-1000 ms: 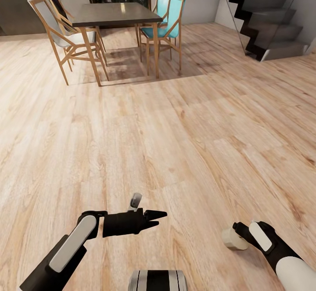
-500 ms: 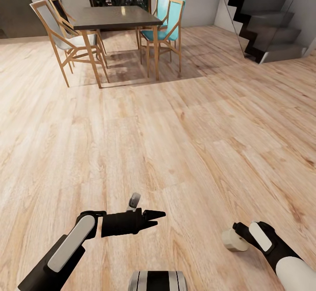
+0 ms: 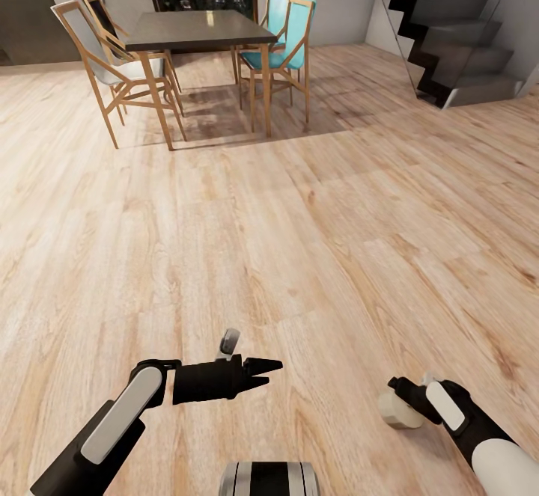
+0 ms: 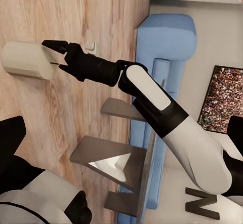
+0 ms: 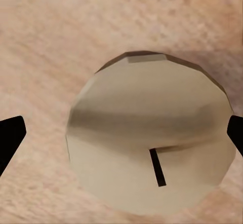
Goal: Place each of the two pumpkins and all three candles from the living room inside a cabinet in the living room (use any cabinet), then make sure every cabinet is closed, and position the cauldron so it is next to a table in the living room.
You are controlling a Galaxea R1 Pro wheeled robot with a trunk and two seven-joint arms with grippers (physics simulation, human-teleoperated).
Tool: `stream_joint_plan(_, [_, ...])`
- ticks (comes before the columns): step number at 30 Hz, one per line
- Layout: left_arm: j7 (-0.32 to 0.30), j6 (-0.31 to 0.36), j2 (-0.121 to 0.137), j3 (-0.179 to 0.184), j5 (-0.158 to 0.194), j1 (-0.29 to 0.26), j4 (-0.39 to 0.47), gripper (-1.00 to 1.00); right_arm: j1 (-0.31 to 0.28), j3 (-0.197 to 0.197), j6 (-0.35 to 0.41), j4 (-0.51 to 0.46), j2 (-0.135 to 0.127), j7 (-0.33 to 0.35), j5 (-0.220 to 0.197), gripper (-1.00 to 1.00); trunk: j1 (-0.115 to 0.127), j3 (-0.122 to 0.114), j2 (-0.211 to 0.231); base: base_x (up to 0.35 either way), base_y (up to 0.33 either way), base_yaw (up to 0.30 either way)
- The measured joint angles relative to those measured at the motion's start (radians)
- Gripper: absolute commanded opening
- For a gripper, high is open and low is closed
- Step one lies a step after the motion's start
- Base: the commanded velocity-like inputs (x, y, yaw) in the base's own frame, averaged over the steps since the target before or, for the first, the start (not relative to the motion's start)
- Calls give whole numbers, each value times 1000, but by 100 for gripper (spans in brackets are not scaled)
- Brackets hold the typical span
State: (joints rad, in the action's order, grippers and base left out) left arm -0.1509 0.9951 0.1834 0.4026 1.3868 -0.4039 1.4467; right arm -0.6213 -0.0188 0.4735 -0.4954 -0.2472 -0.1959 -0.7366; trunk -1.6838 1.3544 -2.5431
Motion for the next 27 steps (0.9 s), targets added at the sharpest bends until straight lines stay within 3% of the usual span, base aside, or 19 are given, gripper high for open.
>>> stream_joint_plan(27, [0, 0, 0, 0, 0, 0, 0, 100, -1, -1, -10, 24, 0, -11, 30, 100, 0, 0, 0, 0, 0, 0])
